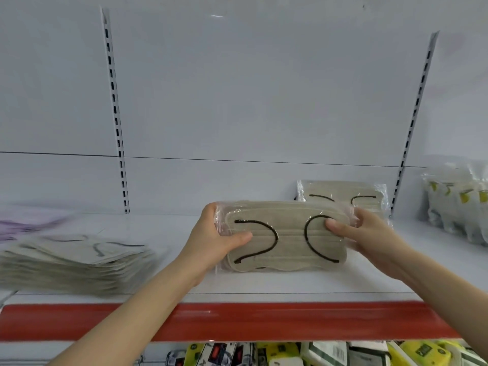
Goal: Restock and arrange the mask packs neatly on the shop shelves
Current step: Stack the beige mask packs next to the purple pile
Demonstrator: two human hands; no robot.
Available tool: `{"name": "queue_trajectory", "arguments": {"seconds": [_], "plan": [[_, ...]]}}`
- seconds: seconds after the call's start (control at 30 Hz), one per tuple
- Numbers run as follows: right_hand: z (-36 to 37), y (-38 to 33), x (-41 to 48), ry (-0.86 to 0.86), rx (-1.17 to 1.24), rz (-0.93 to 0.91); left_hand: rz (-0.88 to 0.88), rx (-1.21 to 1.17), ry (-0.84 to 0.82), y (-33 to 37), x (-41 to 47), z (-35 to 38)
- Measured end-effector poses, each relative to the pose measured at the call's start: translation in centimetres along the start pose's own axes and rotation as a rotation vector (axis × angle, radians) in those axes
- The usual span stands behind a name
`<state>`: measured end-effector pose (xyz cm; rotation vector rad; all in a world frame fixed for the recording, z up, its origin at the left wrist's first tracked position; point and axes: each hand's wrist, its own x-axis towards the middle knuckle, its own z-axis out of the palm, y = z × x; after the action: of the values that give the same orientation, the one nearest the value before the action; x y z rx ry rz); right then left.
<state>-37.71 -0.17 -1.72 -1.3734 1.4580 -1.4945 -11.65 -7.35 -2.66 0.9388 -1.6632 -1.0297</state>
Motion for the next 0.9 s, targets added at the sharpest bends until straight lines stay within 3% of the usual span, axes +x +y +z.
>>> {"name": "queue_trajectory", "arguments": {"seconds": [0.13, 0.3, 0.5, 0.73, 0.9], "plan": [[0.2, -0.1, -0.3, -0.017, -0.063, 0.05, -0.033, 0.073, -0.004, -0.3, 0.2, -0.2], [0.8, -1.1, -0.2, 0.144, -0.012, -0.123, 0.061, 0.139, 0.085, 0.2, -0.1, -0.1], [0.7, 0.1, -2.1, -0.059, -0.145, 0.04, -0.027, 0.272, -0.114, -0.2, -1.0, -1.0], [-0.2, 0.2, -1.8, -0.014, -0.261, 0.015, 0.023, 0.351, -0.074, 0.4, -0.4, -0.4], [-5.2, -0.1, 0.1, 0.087, -0.261, 0.003, 0.057, 0.298, -0.083, 2.3, 2.6, 4.1]]}}
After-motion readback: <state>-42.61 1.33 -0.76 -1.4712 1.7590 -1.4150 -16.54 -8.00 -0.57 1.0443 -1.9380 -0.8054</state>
